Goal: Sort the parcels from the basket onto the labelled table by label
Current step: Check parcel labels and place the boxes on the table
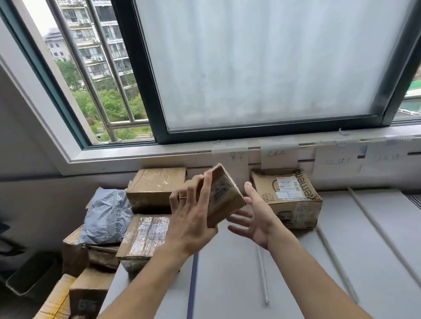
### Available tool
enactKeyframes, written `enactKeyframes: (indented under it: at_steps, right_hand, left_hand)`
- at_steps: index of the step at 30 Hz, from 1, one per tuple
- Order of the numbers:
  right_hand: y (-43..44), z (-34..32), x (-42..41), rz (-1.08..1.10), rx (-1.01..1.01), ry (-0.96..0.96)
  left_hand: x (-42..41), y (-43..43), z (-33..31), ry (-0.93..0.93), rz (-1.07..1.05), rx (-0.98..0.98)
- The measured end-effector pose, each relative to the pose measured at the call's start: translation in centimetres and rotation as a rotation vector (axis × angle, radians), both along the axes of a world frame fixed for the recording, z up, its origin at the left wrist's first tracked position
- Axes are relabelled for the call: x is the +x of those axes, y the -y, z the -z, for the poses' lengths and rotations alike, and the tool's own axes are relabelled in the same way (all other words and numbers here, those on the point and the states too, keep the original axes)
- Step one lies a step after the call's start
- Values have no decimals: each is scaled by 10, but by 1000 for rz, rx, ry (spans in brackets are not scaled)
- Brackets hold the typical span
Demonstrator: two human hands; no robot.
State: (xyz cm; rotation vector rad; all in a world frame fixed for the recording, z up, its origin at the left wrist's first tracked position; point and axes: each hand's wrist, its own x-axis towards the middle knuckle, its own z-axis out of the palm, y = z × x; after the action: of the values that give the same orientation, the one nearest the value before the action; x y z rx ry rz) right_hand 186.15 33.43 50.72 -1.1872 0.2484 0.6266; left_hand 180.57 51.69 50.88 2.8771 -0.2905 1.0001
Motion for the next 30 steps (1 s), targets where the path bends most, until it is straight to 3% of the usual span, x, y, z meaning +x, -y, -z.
enactKeyframes:
  at_steps: [5, 9, 12, 18, 21, 24, 27, 30]
  right_hand:
    - [17, 12, 16, -66, 179, -141]
    - [20, 24, 19, -191, 319, -249]
    - [16, 26, 7, -280, 290, -177]
    - [10, 45, -1, -124, 258, -69]
    - [8, 48, 4, -18, 216, 20]
    - [10, 43, 10, 92, 170, 151]
    - [13, 25, 9, 84, 219, 248]
    - [15, 8, 5, 68, 251, 384]
  left_hand:
    - [4, -10, 6, 35, 174, 350]
    - [-4, -10, 15, 125, 276, 509]
    - [-10, -11, 25, 135, 354, 550]
    - [-20, -11, 40, -39, 378, 444]
    - [-28, -4, 35, -54, 342, 116]
    - [-20, 0, 22, -122, 107, -327]
    - [-8, 1, -3, -426, -69, -948]
    - [-6, -1, -21, -629, 54, -1543]
